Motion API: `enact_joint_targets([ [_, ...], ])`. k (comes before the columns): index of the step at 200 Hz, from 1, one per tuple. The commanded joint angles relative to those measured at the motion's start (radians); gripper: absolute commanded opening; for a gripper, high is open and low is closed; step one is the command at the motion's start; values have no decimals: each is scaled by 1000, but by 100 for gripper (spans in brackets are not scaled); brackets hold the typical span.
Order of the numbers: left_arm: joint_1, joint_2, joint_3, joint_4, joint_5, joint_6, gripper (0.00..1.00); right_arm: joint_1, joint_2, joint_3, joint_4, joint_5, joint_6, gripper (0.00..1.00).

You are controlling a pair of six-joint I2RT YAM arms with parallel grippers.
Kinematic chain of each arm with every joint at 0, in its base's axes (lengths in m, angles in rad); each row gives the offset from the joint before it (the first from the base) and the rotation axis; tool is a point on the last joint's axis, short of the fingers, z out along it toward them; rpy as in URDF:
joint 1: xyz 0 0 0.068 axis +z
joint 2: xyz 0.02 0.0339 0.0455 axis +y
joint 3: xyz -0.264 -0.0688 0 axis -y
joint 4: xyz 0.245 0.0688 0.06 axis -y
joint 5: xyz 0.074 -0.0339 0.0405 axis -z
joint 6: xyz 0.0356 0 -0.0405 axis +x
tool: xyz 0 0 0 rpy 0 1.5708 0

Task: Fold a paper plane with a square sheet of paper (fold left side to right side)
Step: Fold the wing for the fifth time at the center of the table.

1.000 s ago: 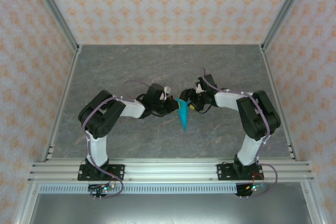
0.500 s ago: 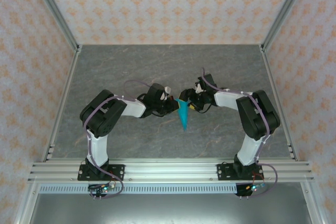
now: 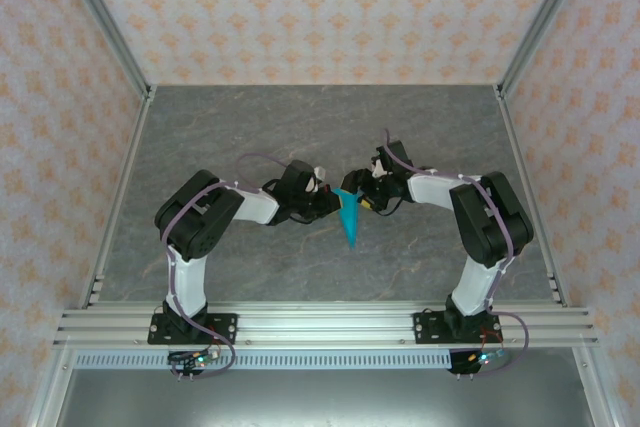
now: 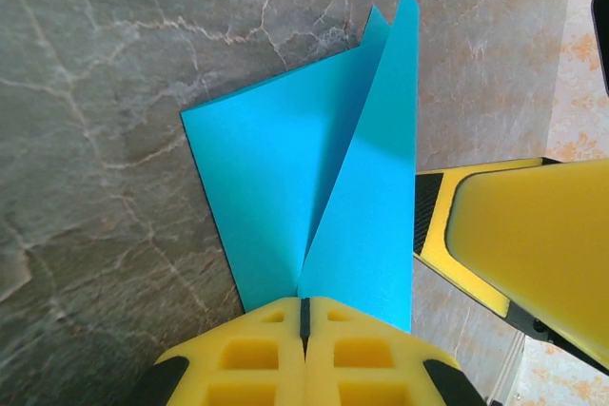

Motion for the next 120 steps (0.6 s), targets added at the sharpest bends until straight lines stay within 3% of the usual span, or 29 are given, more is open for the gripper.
enact_joint_targets([
  [1,12,27,16,-33,-29,26,0,24,3,-7,-17,21,-8,65],
  [56,12,30,14,-54,-39,39,0,5,-164,-27,-46,91,-39,64],
  [100,11,21,12,-65,-49,44,0,13,-156,-45,11,22,-2,34],
  [120,12,16,11,-81,-58,52,0,23,-117,-37,46,-8,19,26],
])
